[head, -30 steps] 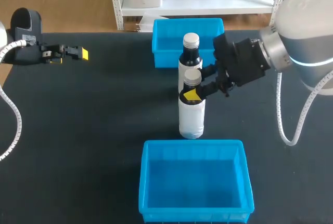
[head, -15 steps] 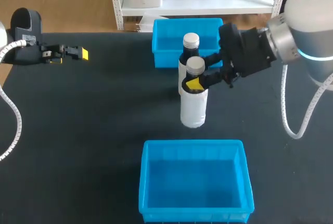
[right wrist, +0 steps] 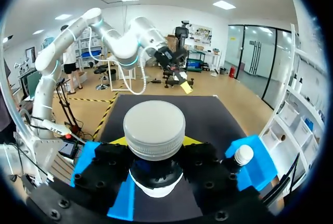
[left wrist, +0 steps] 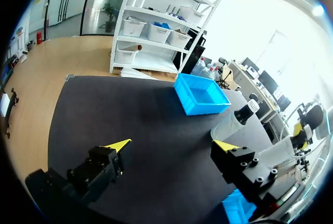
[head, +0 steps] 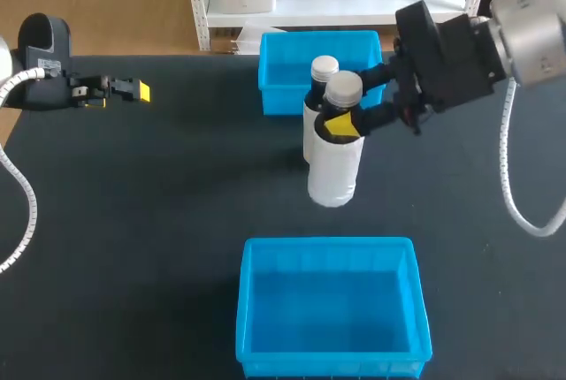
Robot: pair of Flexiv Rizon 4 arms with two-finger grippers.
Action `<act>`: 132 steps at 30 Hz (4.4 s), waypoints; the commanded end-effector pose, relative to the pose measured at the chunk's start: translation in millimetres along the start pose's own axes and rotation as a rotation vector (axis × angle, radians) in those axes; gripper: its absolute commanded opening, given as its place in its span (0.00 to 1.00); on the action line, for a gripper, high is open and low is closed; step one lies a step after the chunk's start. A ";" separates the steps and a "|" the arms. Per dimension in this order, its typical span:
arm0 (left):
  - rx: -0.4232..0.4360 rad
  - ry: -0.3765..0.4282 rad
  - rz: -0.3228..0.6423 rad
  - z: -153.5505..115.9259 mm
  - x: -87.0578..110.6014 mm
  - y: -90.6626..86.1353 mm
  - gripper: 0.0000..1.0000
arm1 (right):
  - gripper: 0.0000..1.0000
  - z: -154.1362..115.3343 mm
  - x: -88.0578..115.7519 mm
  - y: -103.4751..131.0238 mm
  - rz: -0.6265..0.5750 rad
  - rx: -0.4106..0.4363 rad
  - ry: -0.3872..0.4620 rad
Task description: Pick up the bottle, and place it in the far bin if it is heavy, or in the near bin if it is light.
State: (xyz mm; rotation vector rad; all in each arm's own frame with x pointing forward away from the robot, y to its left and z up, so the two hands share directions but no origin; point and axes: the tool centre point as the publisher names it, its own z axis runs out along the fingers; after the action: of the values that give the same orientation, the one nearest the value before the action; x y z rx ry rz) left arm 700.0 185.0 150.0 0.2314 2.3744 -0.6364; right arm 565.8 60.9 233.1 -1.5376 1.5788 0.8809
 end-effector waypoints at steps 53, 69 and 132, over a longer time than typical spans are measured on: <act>0.000 0.000 0.000 0.0 0.0 0.0 1.00 | 0.00 88.4 53.4 115.1 -0.095 -0.363 0.010; 0.000 0.000 0.000 0.0 0.0 0.0 1.00 | 0.33 94.6 58.7 114.5 -0.090 -0.369 0.036; 0.000 0.000 0.000 0.0 0.0 0.0 1.00 | 1.00 -20.6 138.4 -197.5 0.093 0.038 0.069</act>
State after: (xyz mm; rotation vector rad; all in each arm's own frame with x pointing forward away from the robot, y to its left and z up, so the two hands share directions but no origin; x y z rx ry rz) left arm 700.0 185.0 150.0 0.2314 2.3744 -0.6364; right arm 729.3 -33.5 134.7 -1.4599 1.7500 0.7777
